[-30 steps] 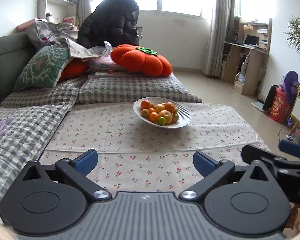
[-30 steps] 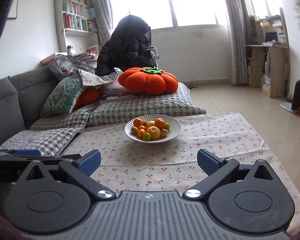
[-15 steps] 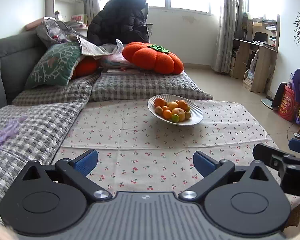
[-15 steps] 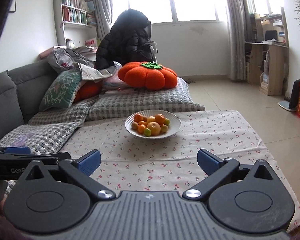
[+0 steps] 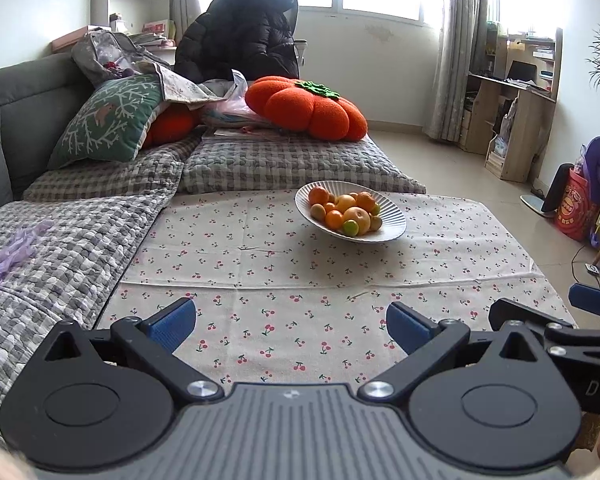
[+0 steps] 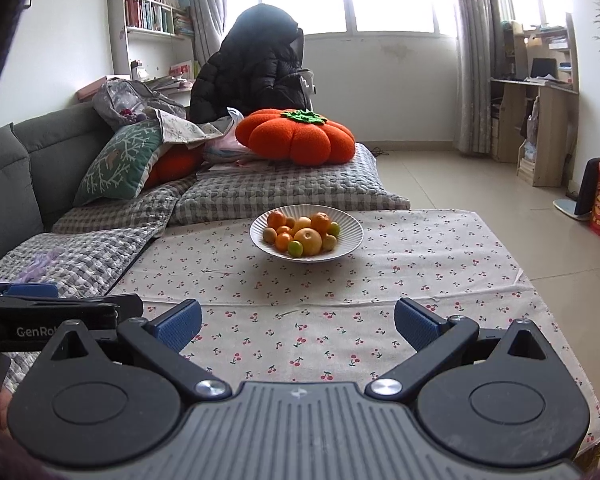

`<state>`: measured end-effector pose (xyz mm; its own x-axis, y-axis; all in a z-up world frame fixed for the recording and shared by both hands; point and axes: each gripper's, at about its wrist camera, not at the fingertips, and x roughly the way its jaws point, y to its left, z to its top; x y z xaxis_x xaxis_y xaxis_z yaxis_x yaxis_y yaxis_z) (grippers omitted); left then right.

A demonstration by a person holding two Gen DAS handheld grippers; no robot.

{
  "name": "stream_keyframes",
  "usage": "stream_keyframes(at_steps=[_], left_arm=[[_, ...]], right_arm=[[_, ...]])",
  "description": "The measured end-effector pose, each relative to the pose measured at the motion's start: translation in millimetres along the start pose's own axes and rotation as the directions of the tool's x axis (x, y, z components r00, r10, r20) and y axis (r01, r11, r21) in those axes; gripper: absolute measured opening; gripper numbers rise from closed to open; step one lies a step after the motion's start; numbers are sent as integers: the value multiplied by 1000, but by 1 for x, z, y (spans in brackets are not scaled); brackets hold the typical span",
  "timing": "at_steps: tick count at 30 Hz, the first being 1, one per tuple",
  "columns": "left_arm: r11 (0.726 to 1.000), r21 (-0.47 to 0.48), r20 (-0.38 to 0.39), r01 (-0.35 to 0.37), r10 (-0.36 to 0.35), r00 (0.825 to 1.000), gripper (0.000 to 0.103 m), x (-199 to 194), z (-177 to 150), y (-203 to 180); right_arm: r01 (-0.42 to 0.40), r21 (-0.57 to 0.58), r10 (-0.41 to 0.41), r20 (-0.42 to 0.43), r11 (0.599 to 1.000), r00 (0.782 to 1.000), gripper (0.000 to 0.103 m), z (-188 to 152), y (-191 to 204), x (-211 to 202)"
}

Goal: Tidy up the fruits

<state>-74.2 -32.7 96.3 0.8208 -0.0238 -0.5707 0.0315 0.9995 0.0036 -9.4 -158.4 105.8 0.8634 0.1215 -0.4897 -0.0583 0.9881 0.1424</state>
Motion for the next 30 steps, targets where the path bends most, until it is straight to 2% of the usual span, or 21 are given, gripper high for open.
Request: stream_keyframes(at_steps=[10, 15, 30], left_arm=[[1000, -4, -16, 11, -12, 1000, 90, 5, 0, 2], [998, -37, -45, 58, -60, 997, 90, 12, -2, 4], [999, -20, -46, 49, -50, 998, 90, 14, -7, -3]], right_arm=[[41, 9, -41, -17, 999, 999, 103, 0, -1, 3], [55, -1, -55, -16, 998, 998, 103, -2, -1, 3], [59, 21, -58, -23, 998, 998, 103, -4, -5, 4]])
